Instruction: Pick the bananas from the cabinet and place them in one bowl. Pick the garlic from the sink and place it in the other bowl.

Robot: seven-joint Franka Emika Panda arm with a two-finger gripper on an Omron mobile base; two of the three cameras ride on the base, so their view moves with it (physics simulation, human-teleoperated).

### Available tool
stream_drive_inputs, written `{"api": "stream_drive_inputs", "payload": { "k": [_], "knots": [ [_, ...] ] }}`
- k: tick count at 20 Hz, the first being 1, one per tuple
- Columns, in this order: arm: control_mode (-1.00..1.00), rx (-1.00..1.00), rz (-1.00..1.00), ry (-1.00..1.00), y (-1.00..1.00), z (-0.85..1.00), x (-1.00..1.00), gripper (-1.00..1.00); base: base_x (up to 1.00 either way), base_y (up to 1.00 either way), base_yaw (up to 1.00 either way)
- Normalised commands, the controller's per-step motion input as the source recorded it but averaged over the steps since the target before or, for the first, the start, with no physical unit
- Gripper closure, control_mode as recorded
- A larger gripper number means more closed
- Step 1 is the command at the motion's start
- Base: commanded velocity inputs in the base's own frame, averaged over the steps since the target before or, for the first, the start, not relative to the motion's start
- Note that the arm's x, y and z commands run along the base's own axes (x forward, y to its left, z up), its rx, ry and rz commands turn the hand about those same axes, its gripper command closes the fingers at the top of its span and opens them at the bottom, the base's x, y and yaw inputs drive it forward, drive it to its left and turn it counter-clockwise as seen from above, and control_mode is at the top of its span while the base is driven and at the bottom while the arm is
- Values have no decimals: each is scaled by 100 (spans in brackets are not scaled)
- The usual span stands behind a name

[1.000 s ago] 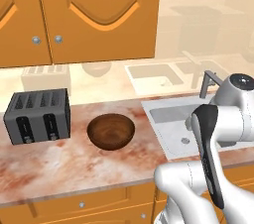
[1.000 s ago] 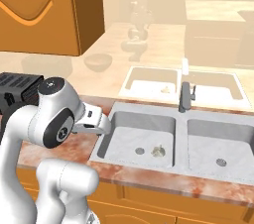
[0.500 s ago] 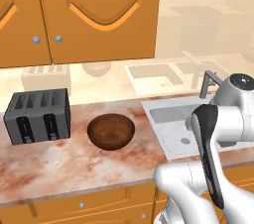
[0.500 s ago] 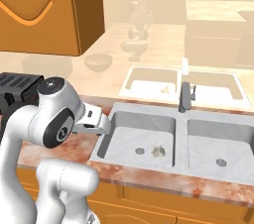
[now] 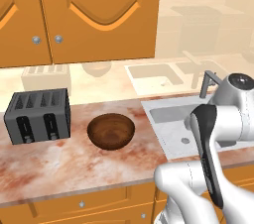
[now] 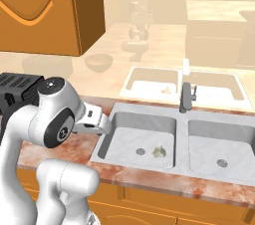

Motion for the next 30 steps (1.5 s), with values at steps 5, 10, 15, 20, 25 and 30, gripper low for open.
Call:
{"api": "stream_drive_inputs", "payload": {
  "k": [5,10,15,20,25,30],
  "knots": [
    [-100,0,0,-1,-8,0,38,-100,0,0,0],
    [-100,0,-2,0,-16,0,46,-100,0,0,0],
    [-100,0,-4,-2,-24,0,35,-100,0,0,0],
    [-100,0,-12,-2,-19,0,27,-100,0,0,0],
    [-100,0,-17,0,-22,-2,17,-100,0,0,0],
    [-100,0,-17,0,-23,-9,18,-100,0,0,0]
  ]
}}
